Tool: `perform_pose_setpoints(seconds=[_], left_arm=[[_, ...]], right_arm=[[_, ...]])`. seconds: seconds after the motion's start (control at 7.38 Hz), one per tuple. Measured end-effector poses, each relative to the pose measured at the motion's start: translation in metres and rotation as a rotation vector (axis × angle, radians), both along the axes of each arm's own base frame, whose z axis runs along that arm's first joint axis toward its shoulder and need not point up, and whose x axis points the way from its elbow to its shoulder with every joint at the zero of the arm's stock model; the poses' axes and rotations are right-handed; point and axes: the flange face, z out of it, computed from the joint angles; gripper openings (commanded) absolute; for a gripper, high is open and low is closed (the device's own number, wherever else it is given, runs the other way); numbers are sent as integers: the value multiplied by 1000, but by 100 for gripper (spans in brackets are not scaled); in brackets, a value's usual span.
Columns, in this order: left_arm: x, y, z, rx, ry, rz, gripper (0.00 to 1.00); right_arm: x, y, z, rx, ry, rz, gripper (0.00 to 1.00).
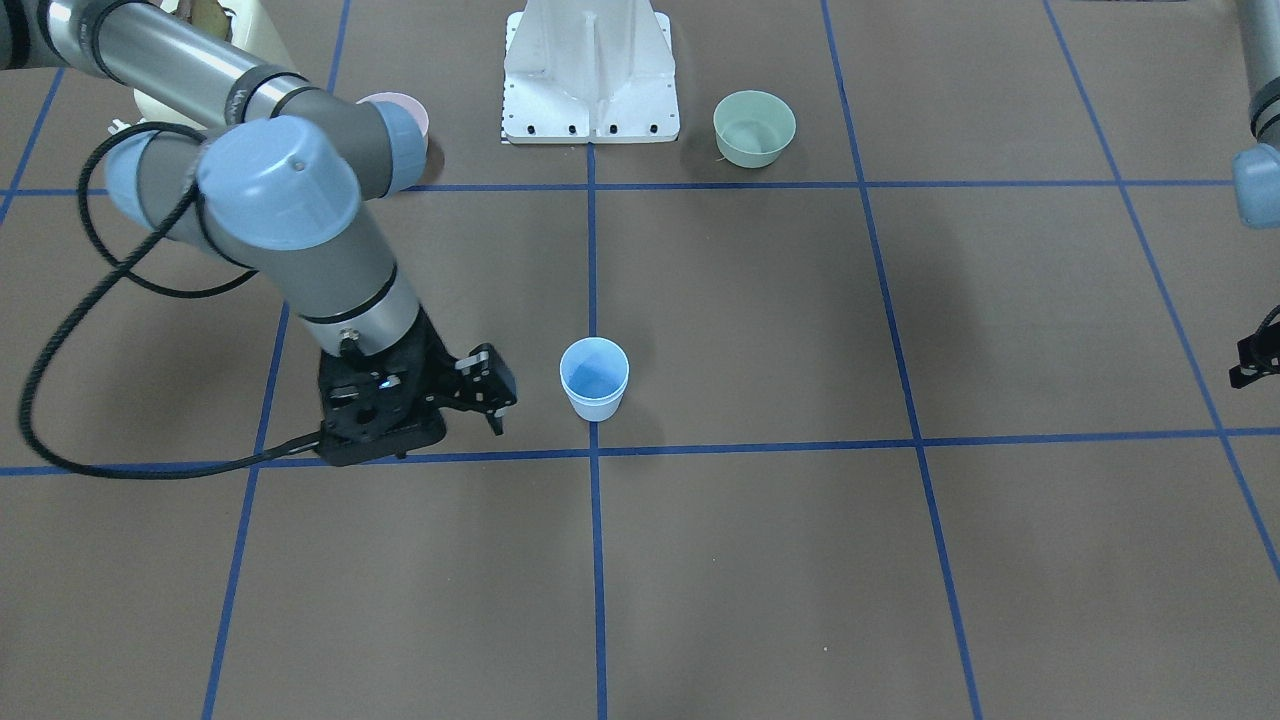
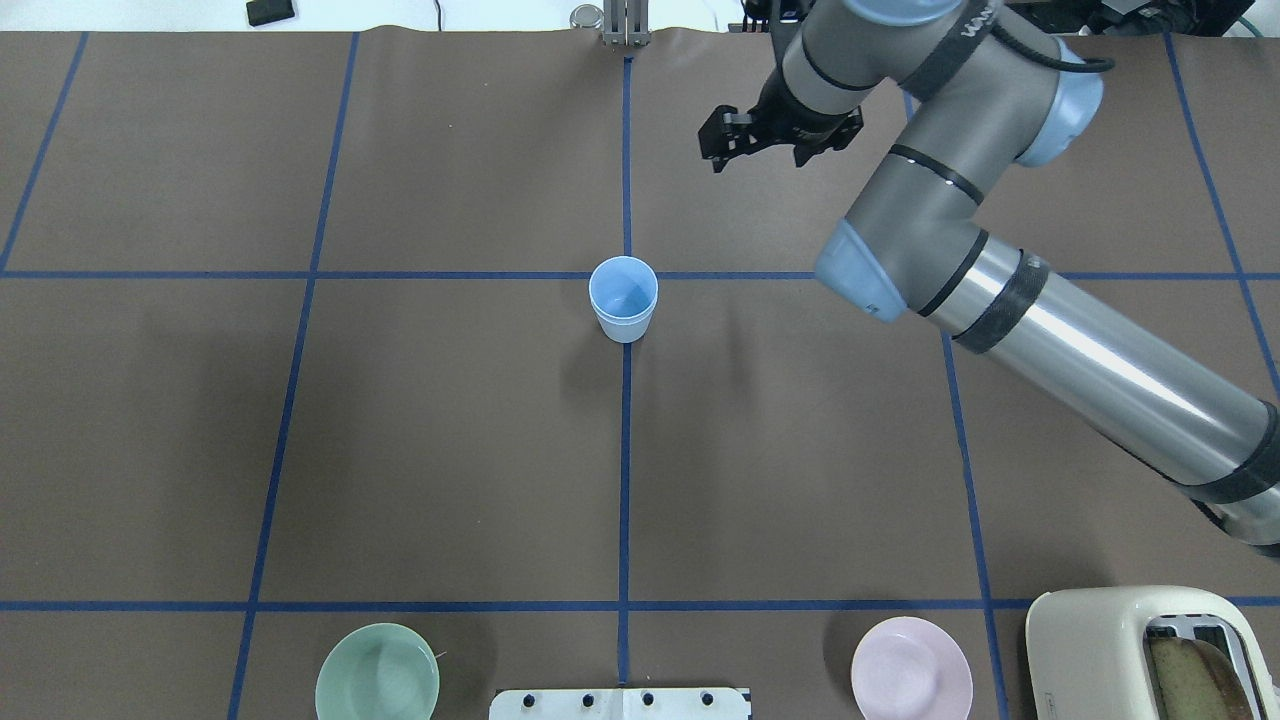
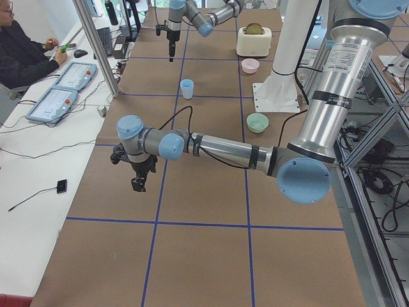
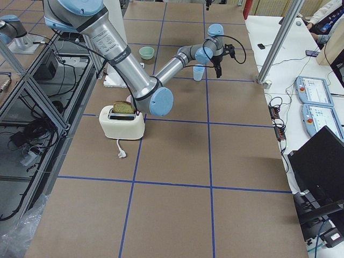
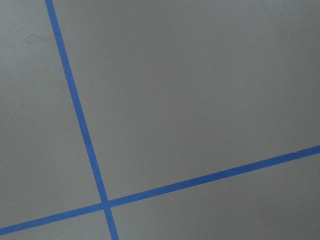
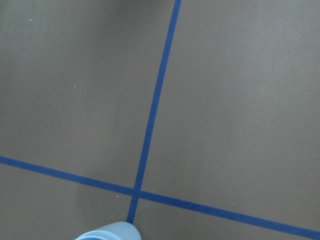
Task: Stack blue cups with both arms
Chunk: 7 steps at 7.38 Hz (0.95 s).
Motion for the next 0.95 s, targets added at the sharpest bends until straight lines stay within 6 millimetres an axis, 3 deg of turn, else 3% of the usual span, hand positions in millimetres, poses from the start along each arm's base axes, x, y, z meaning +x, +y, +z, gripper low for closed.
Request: perform_pose_setpoints(seconds=[0.14,0.41,0.68,0.95], left_arm=[[-10,0,1,5,0,-4,98],[-41,10,18,26,-8,7,98],[-76,23,35,28,-6,-4,98],[-102,32,43,23,-1,-13,98]], right_arm=[[32,-15,33,24,39,2,100],[118,-40,102,21,94,5,100],[215,-43,165,-18,86,1,100],[292,-31,215,-39,88,4,100]])
